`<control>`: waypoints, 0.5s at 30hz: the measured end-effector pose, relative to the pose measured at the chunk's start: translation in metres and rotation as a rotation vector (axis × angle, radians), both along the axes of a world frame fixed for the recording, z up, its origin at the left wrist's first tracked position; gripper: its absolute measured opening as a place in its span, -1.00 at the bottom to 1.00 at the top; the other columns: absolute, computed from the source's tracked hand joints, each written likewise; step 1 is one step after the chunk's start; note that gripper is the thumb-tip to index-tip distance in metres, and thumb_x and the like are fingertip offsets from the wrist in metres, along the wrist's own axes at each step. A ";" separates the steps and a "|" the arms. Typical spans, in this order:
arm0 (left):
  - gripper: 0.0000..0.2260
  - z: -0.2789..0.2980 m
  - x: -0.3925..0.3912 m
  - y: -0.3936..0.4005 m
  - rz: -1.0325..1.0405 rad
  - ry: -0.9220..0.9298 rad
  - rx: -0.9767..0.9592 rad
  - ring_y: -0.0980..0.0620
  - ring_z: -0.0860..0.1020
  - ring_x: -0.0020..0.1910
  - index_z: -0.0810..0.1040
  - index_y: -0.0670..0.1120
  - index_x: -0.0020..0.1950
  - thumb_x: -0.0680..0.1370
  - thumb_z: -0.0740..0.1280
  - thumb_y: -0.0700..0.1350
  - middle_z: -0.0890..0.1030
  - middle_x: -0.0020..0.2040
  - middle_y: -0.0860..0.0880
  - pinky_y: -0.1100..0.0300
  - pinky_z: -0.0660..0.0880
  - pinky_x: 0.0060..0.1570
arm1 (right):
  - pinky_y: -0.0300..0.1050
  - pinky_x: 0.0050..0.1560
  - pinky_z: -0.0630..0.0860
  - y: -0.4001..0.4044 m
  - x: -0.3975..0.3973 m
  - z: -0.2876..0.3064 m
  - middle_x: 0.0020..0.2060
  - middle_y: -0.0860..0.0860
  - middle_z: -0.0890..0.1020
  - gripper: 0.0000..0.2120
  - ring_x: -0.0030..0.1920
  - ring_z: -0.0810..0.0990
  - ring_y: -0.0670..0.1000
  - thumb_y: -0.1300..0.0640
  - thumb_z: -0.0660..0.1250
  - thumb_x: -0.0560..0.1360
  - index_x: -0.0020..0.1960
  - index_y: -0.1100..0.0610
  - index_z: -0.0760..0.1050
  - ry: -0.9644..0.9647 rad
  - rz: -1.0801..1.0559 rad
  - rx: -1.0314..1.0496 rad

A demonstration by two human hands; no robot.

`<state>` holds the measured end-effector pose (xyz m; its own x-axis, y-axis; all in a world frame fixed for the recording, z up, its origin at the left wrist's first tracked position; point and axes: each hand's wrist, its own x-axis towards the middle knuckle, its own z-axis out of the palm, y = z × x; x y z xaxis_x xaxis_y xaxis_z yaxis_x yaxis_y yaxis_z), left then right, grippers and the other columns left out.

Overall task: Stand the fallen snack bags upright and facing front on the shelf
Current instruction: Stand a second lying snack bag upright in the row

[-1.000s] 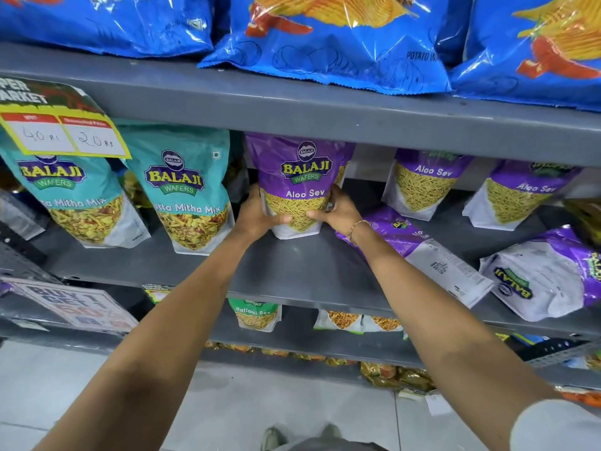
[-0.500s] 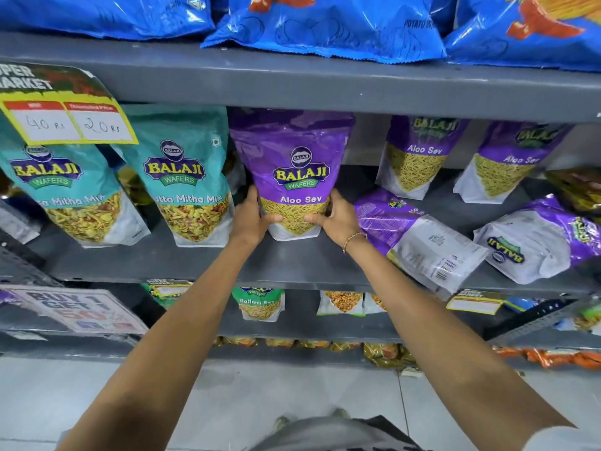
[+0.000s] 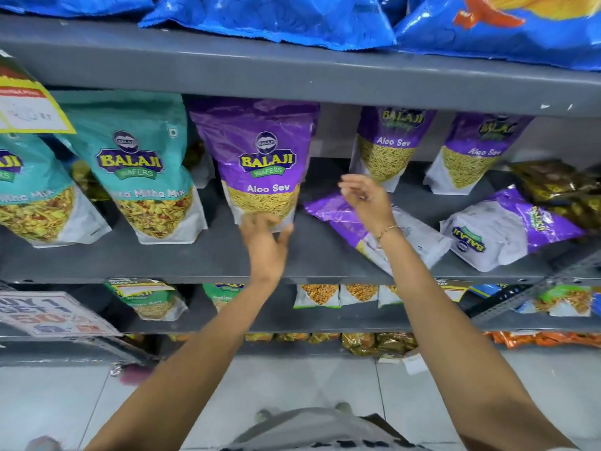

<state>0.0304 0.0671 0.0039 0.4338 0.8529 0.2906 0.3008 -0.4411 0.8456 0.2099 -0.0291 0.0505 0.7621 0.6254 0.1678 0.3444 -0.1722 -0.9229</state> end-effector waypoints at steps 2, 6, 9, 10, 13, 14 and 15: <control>-0.82 0.000 0.022 -0.026 -0.137 0.002 -0.069 -0.12 0.50 -0.02 0.54 -0.23 -0.03 0.47 0.42 -0.15 0.47 -0.02 -0.16 0.09 0.44 0.06 | -0.34 -0.17 0.46 -0.029 0.028 0.008 -0.19 0.31 0.63 -0.78 -0.33 0.54 -0.22 0.46 0.39 0.33 -0.04 0.35 0.52 0.071 -0.038 -0.049; -0.74 0.001 0.066 -0.063 -0.349 0.288 -0.357 -0.10 0.62 -0.02 0.56 -0.16 -0.08 0.53 0.33 0.05 0.64 -0.04 -0.21 0.23 0.40 -0.04 | -0.25 0.04 0.49 -0.073 0.076 0.004 -0.03 0.28 0.62 -0.90 -0.14 0.60 -0.13 0.32 0.31 0.47 -0.03 0.29 0.57 -0.043 -0.089 -0.431; -0.64 0.004 0.092 -0.088 -0.448 0.320 -0.788 -0.13 0.61 0.05 0.51 -0.19 0.11 0.55 0.28 0.10 0.59 0.10 -0.24 0.12 0.54 0.01 | -0.03 0.30 0.37 -0.100 0.097 0.003 0.20 0.21 0.56 -0.64 0.22 0.50 0.15 0.04 0.20 0.57 0.17 0.29 0.51 -0.072 0.022 -0.731; -0.57 0.006 0.098 -0.094 -0.445 0.293 -0.904 -0.11 0.58 0.04 0.46 -0.21 0.23 0.54 0.29 0.10 0.56 0.12 -0.23 0.12 0.54 0.00 | -0.03 0.34 0.32 -0.107 0.101 0.002 0.28 0.15 0.51 -0.60 0.30 0.44 0.16 -0.03 0.13 0.59 0.27 0.22 0.45 -0.062 0.080 -0.782; -0.49 0.011 0.111 -0.100 -0.438 0.268 -0.977 -0.07 0.56 0.02 0.41 -0.20 0.30 0.51 0.33 0.12 0.56 0.11 -0.19 0.14 0.54 0.01 | -0.08 0.33 0.24 -0.118 0.108 -0.003 0.43 0.02 0.35 -0.51 0.41 0.31 0.11 -0.19 0.02 0.57 0.42 0.01 0.26 -0.044 0.158 -0.793; -0.49 0.011 0.113 -0.102 -0.425 0.253 -0.989 -0.08 0.57 0.02 0.42 -0.20 0.30 0.50 0.35 0.11 0.57 0.13 -0.20 0.14 0.54 0.04 | -0.08 0.32 0.24 -0.122 0.110 -0.006 0.43 0.01 0.35 -0.48 0.41 0.31 0.11 -0.25 0.02 0.55 0.42 -0.02 0.26 -0.023 0.160 -0.783; -0.50 0.013 0.114 -0.101 -0.412 0.244 -0.999 -0.08 0.58 0.03 0.43 -0.21 0.29 0.49 0.36 0.09 0.58 0.15 -0.21 0.12 0.55 0.07 | -0.09 0.29 0.26 -0.122 0.110 -0.007 0.40 0.01 0.38 -0.46 0.39 0.34 0.09 -0.28 0.03 0.53 0.40 -0.03 0.30 0.011 0.164 -0.768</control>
